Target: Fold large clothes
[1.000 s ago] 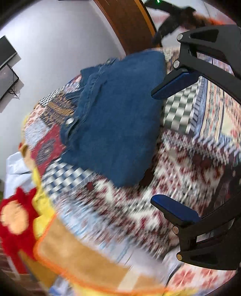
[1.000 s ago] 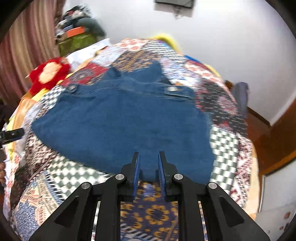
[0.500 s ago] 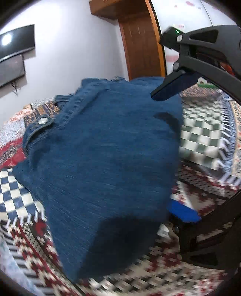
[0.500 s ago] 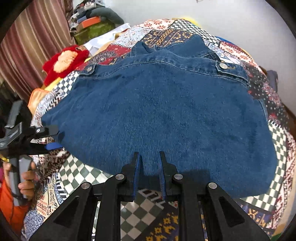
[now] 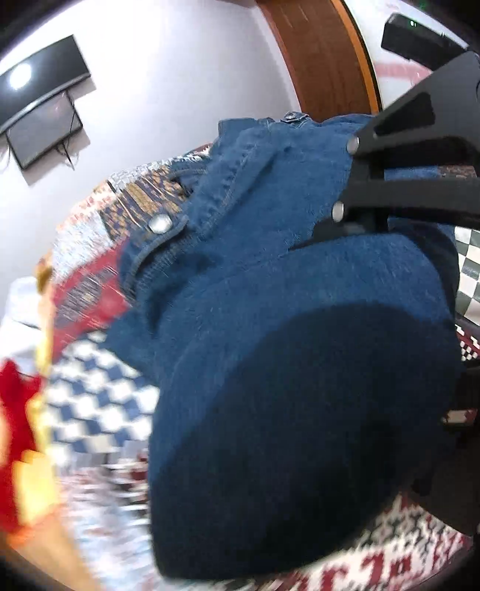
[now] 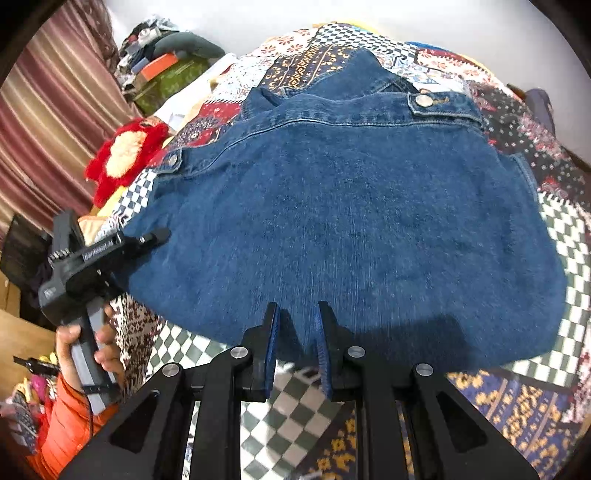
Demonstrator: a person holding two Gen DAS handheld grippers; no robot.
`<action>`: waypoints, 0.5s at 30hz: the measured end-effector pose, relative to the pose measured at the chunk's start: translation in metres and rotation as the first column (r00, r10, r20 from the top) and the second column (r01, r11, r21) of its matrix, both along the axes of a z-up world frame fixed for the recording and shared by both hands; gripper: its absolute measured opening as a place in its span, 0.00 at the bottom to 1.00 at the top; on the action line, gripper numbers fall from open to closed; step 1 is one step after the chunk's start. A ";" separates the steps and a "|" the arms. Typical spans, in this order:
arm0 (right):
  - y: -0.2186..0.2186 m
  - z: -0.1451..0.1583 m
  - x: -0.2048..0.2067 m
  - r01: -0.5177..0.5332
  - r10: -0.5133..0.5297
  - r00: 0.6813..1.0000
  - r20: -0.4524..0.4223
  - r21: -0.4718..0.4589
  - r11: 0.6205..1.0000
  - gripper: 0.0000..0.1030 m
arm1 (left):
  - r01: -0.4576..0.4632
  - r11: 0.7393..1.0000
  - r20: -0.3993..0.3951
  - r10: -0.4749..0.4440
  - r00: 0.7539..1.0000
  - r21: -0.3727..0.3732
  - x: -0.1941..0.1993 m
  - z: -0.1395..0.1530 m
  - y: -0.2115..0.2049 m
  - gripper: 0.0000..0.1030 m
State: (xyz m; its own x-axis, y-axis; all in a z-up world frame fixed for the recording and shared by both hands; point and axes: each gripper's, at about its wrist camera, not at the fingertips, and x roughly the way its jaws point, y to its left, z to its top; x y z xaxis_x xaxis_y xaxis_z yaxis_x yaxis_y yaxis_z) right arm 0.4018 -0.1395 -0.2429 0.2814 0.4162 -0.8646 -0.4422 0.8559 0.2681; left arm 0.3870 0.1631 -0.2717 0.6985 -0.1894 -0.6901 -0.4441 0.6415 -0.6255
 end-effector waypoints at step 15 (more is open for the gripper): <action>0.054 0.043 -0.025 -0.110 0.109 0.991 0.073 0.002 0.994 0.14 | -0.174 0.904 0.191 0.106 0.976 0.391 -0.052 0.128 0.017 0.27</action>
State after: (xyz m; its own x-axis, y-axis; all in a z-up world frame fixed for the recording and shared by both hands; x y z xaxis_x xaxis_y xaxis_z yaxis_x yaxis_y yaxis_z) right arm 0.3767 -0.0853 -0.1995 0.2962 0.4529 -0.8409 -0.5516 0.7999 0.2365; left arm 0.3346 0.1803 -0.1434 0.8052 0.1886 -0.5621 -0.4631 0.7921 -0.3976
